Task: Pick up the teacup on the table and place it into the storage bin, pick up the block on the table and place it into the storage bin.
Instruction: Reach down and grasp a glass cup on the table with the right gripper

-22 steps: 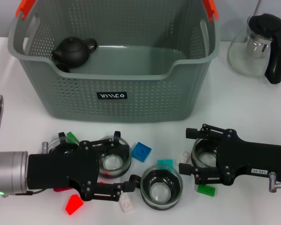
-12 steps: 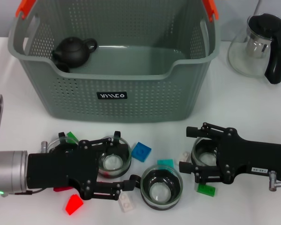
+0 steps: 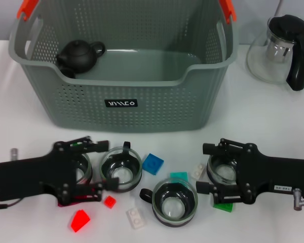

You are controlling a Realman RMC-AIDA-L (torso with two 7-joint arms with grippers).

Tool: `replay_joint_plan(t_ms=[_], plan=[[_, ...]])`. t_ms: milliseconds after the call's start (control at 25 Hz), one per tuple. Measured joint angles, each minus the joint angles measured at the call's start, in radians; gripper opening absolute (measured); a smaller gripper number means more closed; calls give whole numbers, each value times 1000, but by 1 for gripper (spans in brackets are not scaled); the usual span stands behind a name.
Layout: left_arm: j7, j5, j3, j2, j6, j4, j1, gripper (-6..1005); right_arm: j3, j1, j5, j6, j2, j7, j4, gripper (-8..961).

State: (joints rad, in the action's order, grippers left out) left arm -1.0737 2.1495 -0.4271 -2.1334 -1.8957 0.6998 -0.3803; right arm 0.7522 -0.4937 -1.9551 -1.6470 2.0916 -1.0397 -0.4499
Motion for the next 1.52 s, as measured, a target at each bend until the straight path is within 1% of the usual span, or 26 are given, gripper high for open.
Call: replay_joint_plan(t_ms=[80,160,360,520,640,760,840,1000,1080,1160,1280,1400,1520], plan=[[1,0,30,3,-6,13,15,843,2,-4,-40,1,-2,-41,-23,942],[1,1,40,3,-7,22,22,842,3,-9,-81,2,-1,-94,-65,942],[-4,19,40,0,3,21,21,842,21,-33,-178,-30,3,-278,-228,943],[-4,20,40,0,4,18,18,841,70,-73,-278,-78,1,-441,-366,944],[-5,21,41,-1,4,17,18,841,106,-117,-361,-114,3,-536,-438,934],[-5,21,41,-2,4,15,18,841,117,-179,-401,-161,3,-572,-457,918],[-5,20,41,-2,4,13,18,841,114,-213,-395,-180,5,-572,-444,879],[-5,16,42,-3,4,11,18,840,114,-272,-382,-182,6,-596,-394,801],[-5,15,42,-4,4,10,18,840,129,-293,-390,-172,6,-632,-380,806],[-5,15,42,-5,4,10,17,840,165,-309,-414,-163,7,-672,-380,804],[-6,14,42,-5,4,8,17,840,264,-326,-459,-158,10,-733,-404,802],[-6,14,42,-5,4,5,17,840,368,-333,-527,-155,16,-820,-466,799],[-4,14,42,-5,5,-2,15,840,427,-334,-566,-172,17,-882,-548,797]])
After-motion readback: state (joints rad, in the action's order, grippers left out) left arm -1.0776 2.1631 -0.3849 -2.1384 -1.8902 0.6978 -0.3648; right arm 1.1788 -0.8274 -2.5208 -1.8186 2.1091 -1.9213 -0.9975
